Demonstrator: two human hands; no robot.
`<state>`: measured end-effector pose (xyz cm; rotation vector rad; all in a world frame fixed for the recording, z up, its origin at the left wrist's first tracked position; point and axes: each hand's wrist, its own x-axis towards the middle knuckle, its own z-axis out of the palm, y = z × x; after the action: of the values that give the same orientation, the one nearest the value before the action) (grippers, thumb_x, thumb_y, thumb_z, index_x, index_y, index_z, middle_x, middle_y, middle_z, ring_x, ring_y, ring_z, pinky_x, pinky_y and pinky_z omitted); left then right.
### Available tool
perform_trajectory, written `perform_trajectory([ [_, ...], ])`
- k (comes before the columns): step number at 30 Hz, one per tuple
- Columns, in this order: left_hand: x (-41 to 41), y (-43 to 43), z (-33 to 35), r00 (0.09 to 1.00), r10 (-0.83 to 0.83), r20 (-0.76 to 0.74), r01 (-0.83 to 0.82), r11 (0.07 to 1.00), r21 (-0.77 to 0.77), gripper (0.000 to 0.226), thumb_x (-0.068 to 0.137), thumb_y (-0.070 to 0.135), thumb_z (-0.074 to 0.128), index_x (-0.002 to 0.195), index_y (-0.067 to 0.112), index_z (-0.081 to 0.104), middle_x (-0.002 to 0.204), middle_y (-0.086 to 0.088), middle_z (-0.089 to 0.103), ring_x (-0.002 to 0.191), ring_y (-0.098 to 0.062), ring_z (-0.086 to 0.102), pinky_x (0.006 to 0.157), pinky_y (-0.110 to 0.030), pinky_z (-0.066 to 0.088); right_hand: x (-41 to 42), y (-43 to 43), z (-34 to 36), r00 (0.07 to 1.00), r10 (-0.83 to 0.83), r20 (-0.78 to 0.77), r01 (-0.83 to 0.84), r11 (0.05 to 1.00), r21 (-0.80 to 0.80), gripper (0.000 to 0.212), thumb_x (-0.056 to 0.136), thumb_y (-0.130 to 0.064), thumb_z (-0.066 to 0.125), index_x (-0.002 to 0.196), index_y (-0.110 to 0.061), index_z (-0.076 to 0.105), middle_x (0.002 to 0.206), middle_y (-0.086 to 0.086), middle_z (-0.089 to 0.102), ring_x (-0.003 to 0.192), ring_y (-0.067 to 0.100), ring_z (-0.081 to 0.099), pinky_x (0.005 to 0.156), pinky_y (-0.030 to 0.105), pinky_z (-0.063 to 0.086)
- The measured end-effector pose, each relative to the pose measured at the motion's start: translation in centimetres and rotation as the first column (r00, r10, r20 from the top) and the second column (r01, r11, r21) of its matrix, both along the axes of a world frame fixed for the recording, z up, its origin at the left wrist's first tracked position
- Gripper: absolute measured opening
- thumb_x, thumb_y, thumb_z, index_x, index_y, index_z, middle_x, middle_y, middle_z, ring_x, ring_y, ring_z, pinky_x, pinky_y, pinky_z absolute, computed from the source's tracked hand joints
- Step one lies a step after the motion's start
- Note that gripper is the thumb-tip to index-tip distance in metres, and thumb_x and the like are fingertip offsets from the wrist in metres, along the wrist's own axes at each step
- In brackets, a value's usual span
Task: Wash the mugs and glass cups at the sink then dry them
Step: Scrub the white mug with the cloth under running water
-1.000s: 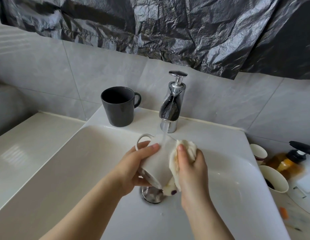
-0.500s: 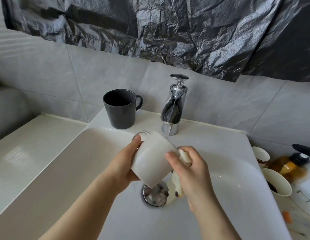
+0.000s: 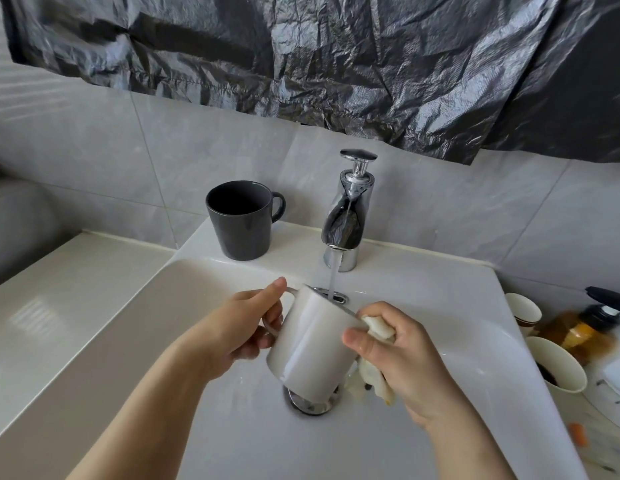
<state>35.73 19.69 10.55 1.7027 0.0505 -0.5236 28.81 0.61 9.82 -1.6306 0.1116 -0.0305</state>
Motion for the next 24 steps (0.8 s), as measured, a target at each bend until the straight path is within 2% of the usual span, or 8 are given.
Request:
perform_trajectory([
  [4, -0.4, 0.0, 0.2, 1.000, -0.010, 0.011, 0.011, 0.989, -0.147, 0.045, 0.092, 0.040, 0.049, 0.057, 0.013, 0.043, 0.059, 0.000, 0.049, 0.044, -0.015, 0.039, 0.041, -0.020, 0.032, 0.2, -0.2, 0.1, 0.998, -0.059, 0.026, 0.055, 0.990, 0.127, 0.017, 0.065, -0.019, 0.073, 0.076, -0.029, 0.065, 0.063, 0.000, 0.061, 0.058, 0.022, 0.050, 0.054, 0.032, 0.041],
  [8, -0.9, -0.7, 0.3, 0.994, -0.089, 0.061, 0.097, 0.987, -0.129, 0.043, 0.096, 0.031, 0.047, 0.059, 0.010, 0.042, 0.060, -0.002, 0.045, 0.048, -0.017, 0.047, 0.045, -0.022, 0.041, 0.7, -0.8, -0.4, 0.981, -0.180, -0.077, 0.195, 0.877, 0.440, 0.041, 0.065, -0.011, 0.061, 0.104, -0.023, 0.055, 0.098, 0.002, 0.066, 0.080, 0.022, 0.058, 0.067, 0.032, 0.044],
  [10, -0.9, -0.9, 0.2, 0.991, -0.103, 0.082, 0.111, 0.989, -0.095, 0.042, 0.097, 0.029, 0.047, 0.059, 0.011, 0.041, 0.063, -0.004, 0.043, 0.052, -0.018, 0.049, 0.048, -0.022, 0.043, 0.6, -0.7, -0.1, 0.967, -0.235, -0.103, 0.257, 0.889, 0.379, 0.054, 0.056, -0.020, 0.060, 0.108, -0.017, 0.049, 0.093, 0.005, 0.059, 0.077, 0.022, 0.054, 0.067, 0.032, 0.042],
  [13, -0.9, -0.8, 0.1, 0.981, -0.120, 0.155, 0.130, 0.990, -0.060, 0.044, 0.091, 0.033, 0.059, 0.055, 0.015, 0.040, 0.061, -0.002, 0.041, 0.057, -0.019, 0.045, 0.053, -0.022, 0.043, 0.7, -0.4, 0.1, 0.897, -0.441, 0.035, 0.424, 0.879, 0.219, 0.029, 0.082, -0.011, 0.062, 0.099, -0.014, 0.040, 0.079, 0.007, 0.051, 0.058, 0.018, 0.046, 0.048, 0.022, 0.040],
  [16, -1.0, -0.9, 0.1, 0.971, -0.105, 0.216, 0.117, 0.992, -0.041, 0.037, 0.073, 0.043, 0.059, 0.052, 0.015, 0.044, 0.060, 0.000, 0.044, 0.057, -0.016, 0.046, 0.054, -0.022, 0.044, 1.2, -0.1, -0.7, 0.840, -0.436, 0.322, 0.485, 0.870, -0.090, 0.025, 0.069, -0.034, 0.068, 0.082, -0.033, 0.046, 0.097, 0.010, 0.059, 0.081, 0.023, 0.060, 0.068, 0.028, 0.049],
  [20, -0.9, -0.7, -0.4, 0.898, -0.143, 0.417, 0.082, 0.984, 0.161, 0.044, 0.073, 0.052, 0.058, 0.057, 0.012, 0.047, 0.067, 0.014, 0.044, 0.059, -0.006, 0.043, 0.058, -0.016, 0.037, 1.0, 1.6, -1.0, 0.981, -0.098, 0.168, 0.115, 0.989, -0.096, 0.010, 0.074, -0.025, 0.061, 0.083, -0.030, 0.064, 0.074, -0.007, 0.065, 0.067, 0.011, 0.059, 0.061, 0.020, 0.047],
  [22, -0.8, -0.7, -0.7, 0.858, -0.176, 0.483, 0.072, 0.972, 0.225, 0.051, 0.078, 0.058, 0.061, 0.055, 0.016, 0.043, 0.072, 0.009, 0.042, 0.057, -0.003, 0.039, 0.057, -0.016, 0.034, 0.7, 1.8, -0.5, 0.987, 0.158, 0.029, -0.158, 0.987, -0.022, 0.022, 0.068, -0.023, 0.056, 0.088, -0.028, 0.064, 0.068, -0.009, 0.061, 0.061, 0.007, 0.054, 0.060, 0.020, 0.044],
  [24, -0.7, -0.8, -0.9, 0.841, -0.179, 0.511, 0.060, 0.969, 0.240, 0.048, 0.080, 0.059, 0.058, 0.053, 0.023, 0.043, 0.075, 0.002, 0.042, 0.057, -0.004, 0.039, 0.057, -0.017, 0.035, 0.5, 1.6, -0.8, 0.957, 0.283, -0.056, -0.289, 0.946, -0.149, 0.035, 0.062, -0.025, 0.058, 0.097, -0.029, 0.061, 0.072, -0.016, 0.065, 0.071, 0.003, 0.059, 0.068, 0.023, 0.049],
])
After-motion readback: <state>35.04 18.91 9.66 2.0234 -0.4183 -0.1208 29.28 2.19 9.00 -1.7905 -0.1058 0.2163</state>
